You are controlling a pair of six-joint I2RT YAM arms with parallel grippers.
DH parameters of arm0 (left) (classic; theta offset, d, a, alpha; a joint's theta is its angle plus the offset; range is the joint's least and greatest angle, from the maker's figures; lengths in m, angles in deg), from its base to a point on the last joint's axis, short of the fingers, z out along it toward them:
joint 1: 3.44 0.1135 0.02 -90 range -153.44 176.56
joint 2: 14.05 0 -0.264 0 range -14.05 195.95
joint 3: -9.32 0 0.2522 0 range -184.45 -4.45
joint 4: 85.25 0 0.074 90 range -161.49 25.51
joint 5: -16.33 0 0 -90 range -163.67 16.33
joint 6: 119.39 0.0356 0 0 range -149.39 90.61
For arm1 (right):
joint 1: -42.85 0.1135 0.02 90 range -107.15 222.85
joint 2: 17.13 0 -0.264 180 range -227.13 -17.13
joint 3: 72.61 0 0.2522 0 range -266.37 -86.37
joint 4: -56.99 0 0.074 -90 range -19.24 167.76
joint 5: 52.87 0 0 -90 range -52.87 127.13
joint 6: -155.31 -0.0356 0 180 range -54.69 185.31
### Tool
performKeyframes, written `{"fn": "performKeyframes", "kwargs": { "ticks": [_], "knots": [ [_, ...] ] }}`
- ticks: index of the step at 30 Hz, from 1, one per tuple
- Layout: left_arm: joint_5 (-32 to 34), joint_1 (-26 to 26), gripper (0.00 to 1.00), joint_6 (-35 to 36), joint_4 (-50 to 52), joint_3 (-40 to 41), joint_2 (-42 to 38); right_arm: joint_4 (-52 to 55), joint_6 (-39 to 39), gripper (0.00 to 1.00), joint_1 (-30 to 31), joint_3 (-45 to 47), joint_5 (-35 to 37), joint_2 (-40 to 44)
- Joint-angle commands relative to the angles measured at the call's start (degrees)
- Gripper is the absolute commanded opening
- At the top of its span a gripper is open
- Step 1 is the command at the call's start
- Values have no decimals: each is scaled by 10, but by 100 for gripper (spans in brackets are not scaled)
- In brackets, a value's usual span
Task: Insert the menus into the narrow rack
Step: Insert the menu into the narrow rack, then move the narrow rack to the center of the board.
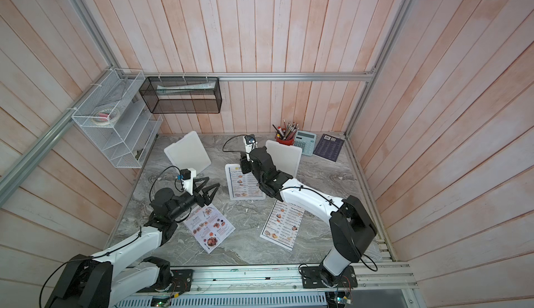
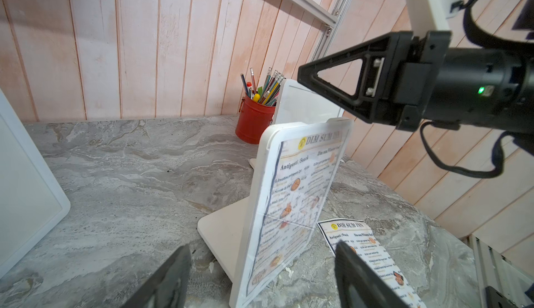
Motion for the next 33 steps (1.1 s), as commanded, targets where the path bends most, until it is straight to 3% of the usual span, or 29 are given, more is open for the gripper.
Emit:
{"fn": "performKeyframes", "kwargs": {
  "ticks": [1,7,13,24,28,33],
  "knots": [
    [-2,-2,84,-15,-5,7,-2,-8,-9,39,1,3,-13,-16],
    [-37,-2,85,-31,-17,12,-4,-1,-2,39,1,-4,-21,-9],
    [-56,-5,85,-38,-19,13,5,-10,6,40,-2,49,-17,67],
    [-37,-31,84,-33,-33,15,52,-157,-34,65,-18,371,-48,313],
    [-18,-42,84,-30,-35,13,80,-222,-42,70,-19,456,-104,337],
    [-7,-52,83,-31,-51,4,132,-295,-67,79,-26,509,-131,301]
  ]
}}
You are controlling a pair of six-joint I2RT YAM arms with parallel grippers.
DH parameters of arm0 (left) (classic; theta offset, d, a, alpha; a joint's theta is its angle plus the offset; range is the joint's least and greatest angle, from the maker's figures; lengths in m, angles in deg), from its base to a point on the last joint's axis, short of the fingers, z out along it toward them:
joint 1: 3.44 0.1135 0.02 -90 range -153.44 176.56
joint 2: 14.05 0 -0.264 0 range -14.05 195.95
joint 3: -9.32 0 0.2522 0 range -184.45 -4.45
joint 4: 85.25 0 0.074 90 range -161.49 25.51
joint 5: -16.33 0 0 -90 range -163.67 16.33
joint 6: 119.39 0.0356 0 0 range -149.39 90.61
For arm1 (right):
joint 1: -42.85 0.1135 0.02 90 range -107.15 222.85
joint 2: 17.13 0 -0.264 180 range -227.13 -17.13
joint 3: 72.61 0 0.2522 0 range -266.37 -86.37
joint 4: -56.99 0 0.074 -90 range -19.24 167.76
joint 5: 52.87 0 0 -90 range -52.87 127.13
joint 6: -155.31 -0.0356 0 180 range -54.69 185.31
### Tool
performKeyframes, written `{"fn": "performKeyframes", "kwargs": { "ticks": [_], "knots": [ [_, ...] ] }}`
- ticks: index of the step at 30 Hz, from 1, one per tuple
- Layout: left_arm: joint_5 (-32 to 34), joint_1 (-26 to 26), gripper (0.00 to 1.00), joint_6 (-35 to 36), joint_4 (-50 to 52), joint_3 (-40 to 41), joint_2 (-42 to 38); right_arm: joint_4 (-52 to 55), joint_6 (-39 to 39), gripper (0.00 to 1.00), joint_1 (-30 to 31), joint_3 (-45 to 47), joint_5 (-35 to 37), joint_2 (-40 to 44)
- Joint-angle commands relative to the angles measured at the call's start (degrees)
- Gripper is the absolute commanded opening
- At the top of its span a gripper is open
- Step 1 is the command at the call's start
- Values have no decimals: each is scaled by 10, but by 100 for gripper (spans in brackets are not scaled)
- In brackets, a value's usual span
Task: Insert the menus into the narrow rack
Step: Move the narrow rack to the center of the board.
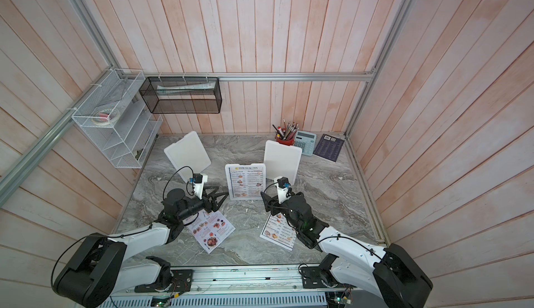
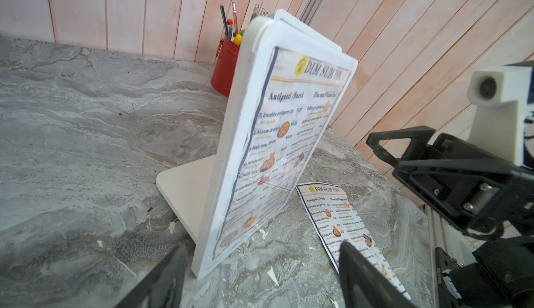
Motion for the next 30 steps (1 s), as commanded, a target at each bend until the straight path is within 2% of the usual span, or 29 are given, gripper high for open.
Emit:
{"fn": "performKeyframes", "kwargs": {
  "ticks": [1,6,16,26,30],
  "knots": [
    [17,-5,83,2,-24,-6,32,-100,-29,79,-12,17,-44,-31],
    [15,-8,81,2,-32,-33,96,-171,-49,79,-46,17,-101,-130],
    [37,-8,80,8,8,-105,162,-220,-43,77,-58,-40,-110,-269],
    [123,1,75,8,92,-186,201,-181,-59,63,-68,-162,-111,-391],
    [119,17,74,6,120,-218,214,-156,-73,62,-72,-205,-104,-424]
  ]
}}
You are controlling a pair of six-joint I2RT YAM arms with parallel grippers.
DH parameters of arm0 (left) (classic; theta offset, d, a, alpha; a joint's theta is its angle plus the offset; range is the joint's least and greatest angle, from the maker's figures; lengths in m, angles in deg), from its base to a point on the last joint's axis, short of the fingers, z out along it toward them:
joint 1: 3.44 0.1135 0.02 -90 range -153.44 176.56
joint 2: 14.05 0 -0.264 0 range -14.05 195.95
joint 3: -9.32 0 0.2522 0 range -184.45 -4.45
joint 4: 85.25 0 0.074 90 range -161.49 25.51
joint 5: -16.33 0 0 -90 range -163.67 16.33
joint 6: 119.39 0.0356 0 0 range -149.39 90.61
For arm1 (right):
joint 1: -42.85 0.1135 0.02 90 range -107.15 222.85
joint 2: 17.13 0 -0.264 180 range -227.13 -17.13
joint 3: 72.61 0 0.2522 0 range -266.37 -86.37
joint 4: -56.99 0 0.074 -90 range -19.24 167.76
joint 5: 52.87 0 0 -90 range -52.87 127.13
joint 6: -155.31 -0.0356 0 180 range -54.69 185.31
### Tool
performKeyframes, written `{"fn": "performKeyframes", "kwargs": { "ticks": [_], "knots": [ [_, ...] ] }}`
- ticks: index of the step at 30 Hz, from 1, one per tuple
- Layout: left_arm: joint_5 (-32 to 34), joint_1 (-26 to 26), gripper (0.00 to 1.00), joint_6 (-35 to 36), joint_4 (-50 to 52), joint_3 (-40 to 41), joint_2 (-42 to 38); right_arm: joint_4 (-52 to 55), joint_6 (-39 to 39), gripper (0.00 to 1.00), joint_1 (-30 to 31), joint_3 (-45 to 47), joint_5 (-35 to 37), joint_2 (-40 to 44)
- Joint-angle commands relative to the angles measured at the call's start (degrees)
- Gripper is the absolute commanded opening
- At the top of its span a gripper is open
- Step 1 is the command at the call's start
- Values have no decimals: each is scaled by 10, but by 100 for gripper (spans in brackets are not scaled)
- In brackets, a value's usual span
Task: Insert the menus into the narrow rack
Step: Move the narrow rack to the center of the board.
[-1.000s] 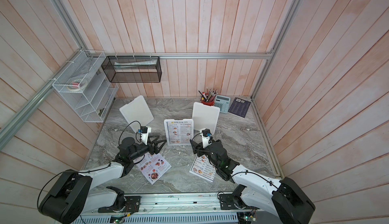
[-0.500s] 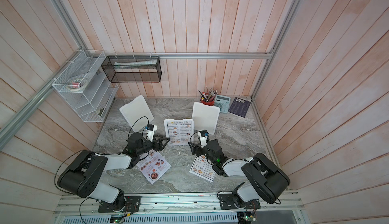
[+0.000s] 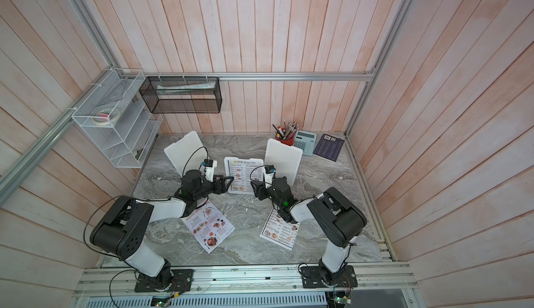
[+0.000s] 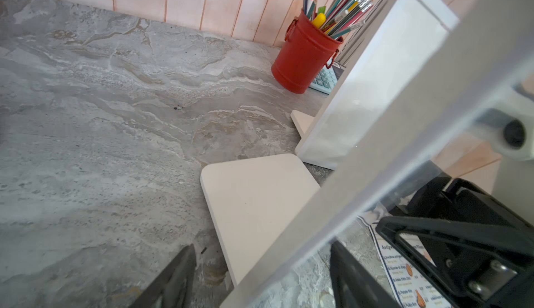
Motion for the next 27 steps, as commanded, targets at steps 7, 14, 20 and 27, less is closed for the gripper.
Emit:
{"fn": "performKeyframes", "kwargs": {
  "ticks": [7,14,20,27],
  "knots": [
    [-4,47,73,-8,42,-61,42,81,-35,60,-14,-113,4,-86],
    [-10,57,73,3,88,-139,86,131,-48,58,-22,-193,7,-137],
    [-16,59,73,13,135,-211,129,155,-61,58,-32,-232,17,-156],
    [-17,64,73,17,159,-246,149,181,-55,58,-40,-264,18,-163]
  ]
}}
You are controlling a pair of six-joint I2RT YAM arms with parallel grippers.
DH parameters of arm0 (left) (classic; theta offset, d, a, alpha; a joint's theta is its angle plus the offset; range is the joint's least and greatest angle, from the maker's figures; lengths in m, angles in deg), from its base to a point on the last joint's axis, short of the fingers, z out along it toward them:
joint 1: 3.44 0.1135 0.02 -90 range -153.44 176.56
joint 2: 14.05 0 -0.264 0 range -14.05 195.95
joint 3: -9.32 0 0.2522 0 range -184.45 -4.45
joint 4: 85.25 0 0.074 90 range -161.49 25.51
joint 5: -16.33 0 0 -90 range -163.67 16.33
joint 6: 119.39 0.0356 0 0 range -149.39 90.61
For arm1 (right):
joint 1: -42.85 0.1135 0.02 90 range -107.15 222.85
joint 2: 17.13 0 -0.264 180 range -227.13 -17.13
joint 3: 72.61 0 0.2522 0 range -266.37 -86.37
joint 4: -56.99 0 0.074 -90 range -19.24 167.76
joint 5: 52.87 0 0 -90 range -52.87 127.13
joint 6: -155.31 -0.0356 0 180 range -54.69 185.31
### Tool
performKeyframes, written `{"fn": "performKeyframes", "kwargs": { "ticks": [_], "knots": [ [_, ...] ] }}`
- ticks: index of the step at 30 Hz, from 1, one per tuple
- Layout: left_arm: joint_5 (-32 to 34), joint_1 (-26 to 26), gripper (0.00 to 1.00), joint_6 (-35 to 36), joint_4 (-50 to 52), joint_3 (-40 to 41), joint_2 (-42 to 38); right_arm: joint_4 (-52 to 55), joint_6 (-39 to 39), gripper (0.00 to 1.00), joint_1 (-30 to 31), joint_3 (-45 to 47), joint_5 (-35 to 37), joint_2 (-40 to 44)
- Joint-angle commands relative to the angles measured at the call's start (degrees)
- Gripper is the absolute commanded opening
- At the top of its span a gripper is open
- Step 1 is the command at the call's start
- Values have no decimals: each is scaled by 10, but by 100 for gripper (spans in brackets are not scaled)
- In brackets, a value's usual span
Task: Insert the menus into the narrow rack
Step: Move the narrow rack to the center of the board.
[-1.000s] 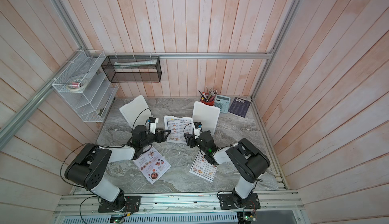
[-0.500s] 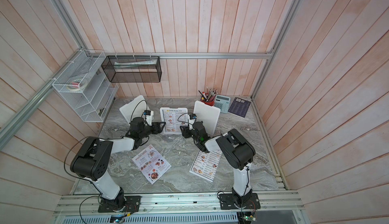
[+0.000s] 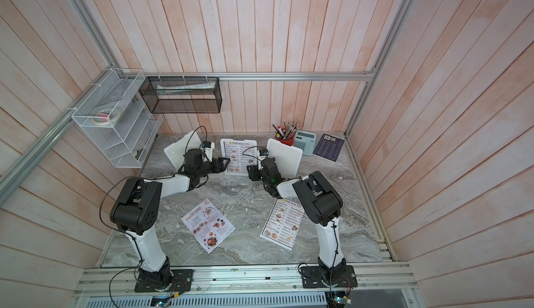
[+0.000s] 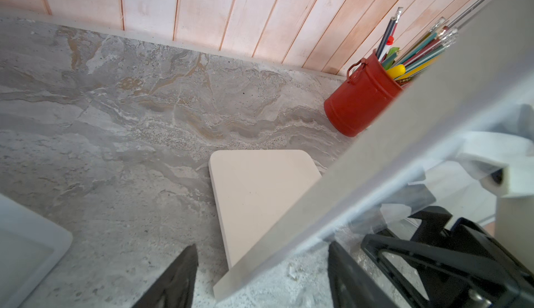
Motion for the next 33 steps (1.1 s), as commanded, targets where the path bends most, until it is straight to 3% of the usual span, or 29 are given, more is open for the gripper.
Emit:
{"fn": "performKeyframes", "kwargs": {
  "ticks": [1,9,20,26,33],
  "knots": [
    [-10,5,73,13,21,-16,6,24,1,58,-3,-12,11,0],
    [-14,5,82,11,-23,76,-104,29,41,64,-5,45,29,108],
    [-36,-4,87,-29,-73,274,-355,-35,8,66,-27,299,39,359],
    [-53,-35,88,-36,-72,331,-444,-82,-10,70,-133,387,-10,425],
    [-57,-45,88,-39,-56,339,-468,-162,6,73,-247,388,-88,373]
  ]
}}
